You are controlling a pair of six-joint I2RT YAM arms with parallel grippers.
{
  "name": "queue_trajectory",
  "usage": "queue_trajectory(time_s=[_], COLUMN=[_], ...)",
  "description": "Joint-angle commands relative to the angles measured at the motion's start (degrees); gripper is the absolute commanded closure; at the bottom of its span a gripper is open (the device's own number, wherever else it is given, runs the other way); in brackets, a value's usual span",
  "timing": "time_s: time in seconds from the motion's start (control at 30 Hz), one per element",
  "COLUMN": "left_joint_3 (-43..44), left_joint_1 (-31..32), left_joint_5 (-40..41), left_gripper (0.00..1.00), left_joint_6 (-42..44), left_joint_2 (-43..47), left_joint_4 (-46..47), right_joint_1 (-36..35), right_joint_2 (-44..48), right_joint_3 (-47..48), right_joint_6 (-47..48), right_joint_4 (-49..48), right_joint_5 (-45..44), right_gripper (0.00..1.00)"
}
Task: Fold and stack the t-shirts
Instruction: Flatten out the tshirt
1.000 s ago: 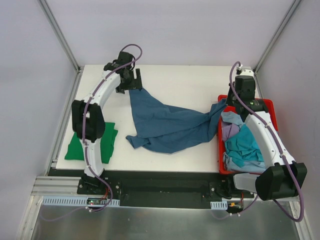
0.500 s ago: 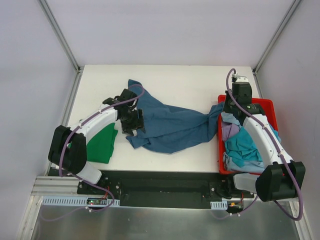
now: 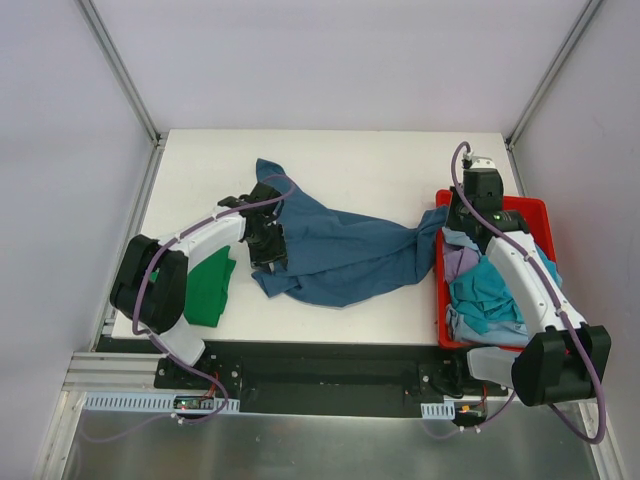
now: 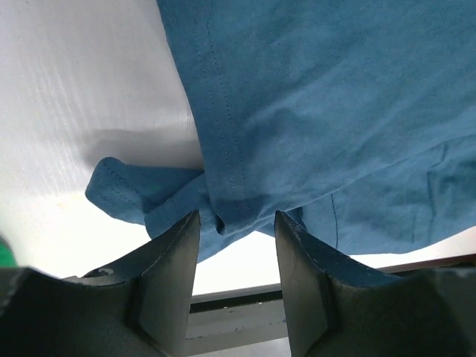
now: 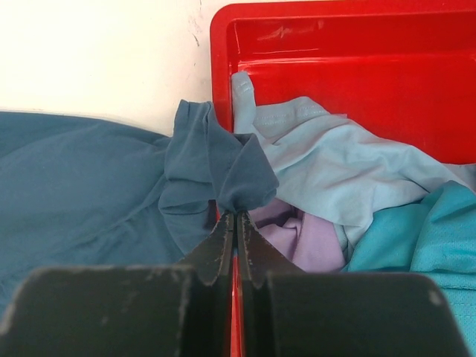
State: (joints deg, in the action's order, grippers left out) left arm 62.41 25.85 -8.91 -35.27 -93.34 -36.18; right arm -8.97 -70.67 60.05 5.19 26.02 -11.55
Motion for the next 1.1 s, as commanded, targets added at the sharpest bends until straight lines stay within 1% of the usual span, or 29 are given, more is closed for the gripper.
queue_trajectory(time_s=[0.0, 0.13, 0.3, 0.4, 0.43, 0.47, 0.73, 0.97, 1.07], left_joint_3=[0.0, -0.8, 0.3, 1.0, 1.1, 1.1, 1.0, 0.6, -0.5], left_joint_1=[0.8, 1.2, 1.7, 1.9, 2.0, 2.0, 2.0, 2.0, 2.0], left_joint_5=[0.4, 0.8, 1.3, 0.6, 0.6, 0.6, 5.9, 5.0, 2.9], left_gripper=[0.57, 0.66, 0.74, 0.88, 0.96, 1.00, 1.00, 1.00, 1.00], left_joint_6=[-0.6, -1.2, -1.4, -1.4, -1.3, -0.9, 1.2, 1.6, 2.0], left_joint_2=[-0.3, -0.8, -2.5, -2.6, -2.5, -2.2, 6.7, 11.9, 10.6], left_joint_4=[-0.1, 0.0, 0.0, 0.0, 0.0, 0.0, -0.1, 0.6, 1.1], right_joint_1=[0.1, 0.2, 0.2, 0.2, 0.2, 0.2, 0.2, 0.2, 0.2], right_joint_2=[1.3, 1.1, 1.2, 1.3, 1.4, 1.4, 2.3, 2.3, 2.3], right_joint_3=[0.2, 0.2, 0.2, 0.1, 0.0, 0.1, 0.0, -0.1, -0.6], right_joint_6=[0.6, 0.6, 0.8, 0.9, 0.9, 0.9, 1.1, 1.5, 1.3], right_joint_4=[-0.4, -0.3, 0.0, 0.0, 0.0, 0.0, 0.3, 0.3, 0.3], right_joint_5=[-0.7, -0.8, -0.9, -1.3, -1.3, -1.3, -2.1, -0.8, 0.7], right_gripper=[1.00, 1.00, 1.00, 1.00, 1.00, 1.00, 1.00, 1.00, 1.00])
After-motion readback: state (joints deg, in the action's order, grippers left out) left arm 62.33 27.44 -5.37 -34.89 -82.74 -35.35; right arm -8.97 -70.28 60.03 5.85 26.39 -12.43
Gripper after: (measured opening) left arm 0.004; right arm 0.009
